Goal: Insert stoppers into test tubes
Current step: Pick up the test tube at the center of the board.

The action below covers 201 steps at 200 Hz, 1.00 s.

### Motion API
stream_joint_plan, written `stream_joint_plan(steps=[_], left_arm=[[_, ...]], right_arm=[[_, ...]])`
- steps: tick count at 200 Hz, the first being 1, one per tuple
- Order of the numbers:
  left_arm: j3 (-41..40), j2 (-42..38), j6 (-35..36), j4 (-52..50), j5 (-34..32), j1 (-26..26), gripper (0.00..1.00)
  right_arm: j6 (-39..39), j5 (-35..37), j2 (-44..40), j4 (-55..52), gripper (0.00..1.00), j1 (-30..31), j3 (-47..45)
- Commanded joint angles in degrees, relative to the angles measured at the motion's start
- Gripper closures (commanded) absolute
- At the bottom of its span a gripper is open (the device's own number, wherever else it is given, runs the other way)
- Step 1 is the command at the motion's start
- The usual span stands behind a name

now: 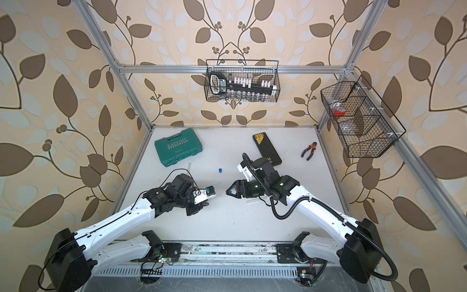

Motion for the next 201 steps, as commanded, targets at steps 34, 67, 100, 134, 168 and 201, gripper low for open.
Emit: stream_joint_plan(steps=[34, 67, 100, 134, 168, 201], left_arm=[[1.32, -1.87, 3.45, 2.54, 3.37, -1.29, 0.96], [1.46, -1.72, 4.20, 3.00, 3.02, -1.75, 0.96], [1.88, -1.12, 4.92, 2.16, 1.89, -2.14, 0.96], [1.92, -0.51, 5.14, 1.87, 0.74, -2.45, 0.96], [1.70, -0.66, 5.05, 2.07, 0.37, -2.85, 0.96], [1.40, -1.10, 4.96, 1.97, -0.03, -3.05, 0.96]], right_arm=[[4.76, -1.34, 6.71, 5.52, 0.40, 3.47, 2.97], [6.91, -0.63, 10.95, 7.17, 0.51, 5.04, 3.36], [8.50, -0.03, 12.86, 8.83, 0.58, 6.20, 3.45], [9.34, -0.21, 13.86, 9.86, 0.66, 6.40, 3.02], [10.88, -0.48, 14.22, 11.50, 0.71, 6.75, 2.42], [11.57, -0.48, 14.22, 12.35, 0.76, 7.00, 1.74]])
